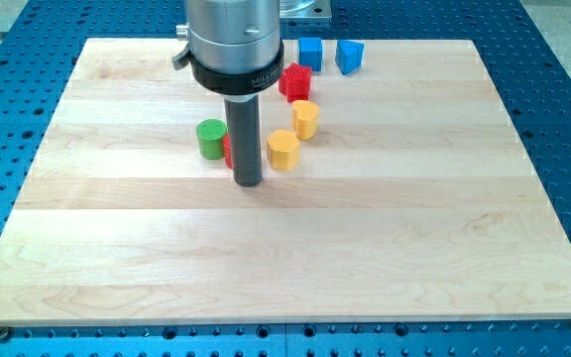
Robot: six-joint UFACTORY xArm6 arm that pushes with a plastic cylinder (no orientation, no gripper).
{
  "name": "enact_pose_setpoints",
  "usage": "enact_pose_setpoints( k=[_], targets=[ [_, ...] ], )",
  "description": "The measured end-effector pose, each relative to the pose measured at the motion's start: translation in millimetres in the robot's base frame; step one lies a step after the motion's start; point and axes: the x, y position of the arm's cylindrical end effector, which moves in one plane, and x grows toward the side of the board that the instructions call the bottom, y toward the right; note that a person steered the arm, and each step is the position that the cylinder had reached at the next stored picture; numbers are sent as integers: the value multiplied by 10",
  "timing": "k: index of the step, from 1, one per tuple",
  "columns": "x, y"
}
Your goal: Adjust the green star
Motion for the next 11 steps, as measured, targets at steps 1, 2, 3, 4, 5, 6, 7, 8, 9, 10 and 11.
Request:
enact_pose_setpoints(
  k=[1,2,3,4,5,6,7,8,9,10,11],
  targets=[
    [-4,56],
    [301,435],
    [730,1184],
    [854,2001],
    [893,2718],
    [893,3035],
    [893,3130],
    [893,3139],
    [893,3140],
    [867,3110],
    [801,3011]
  ],
)
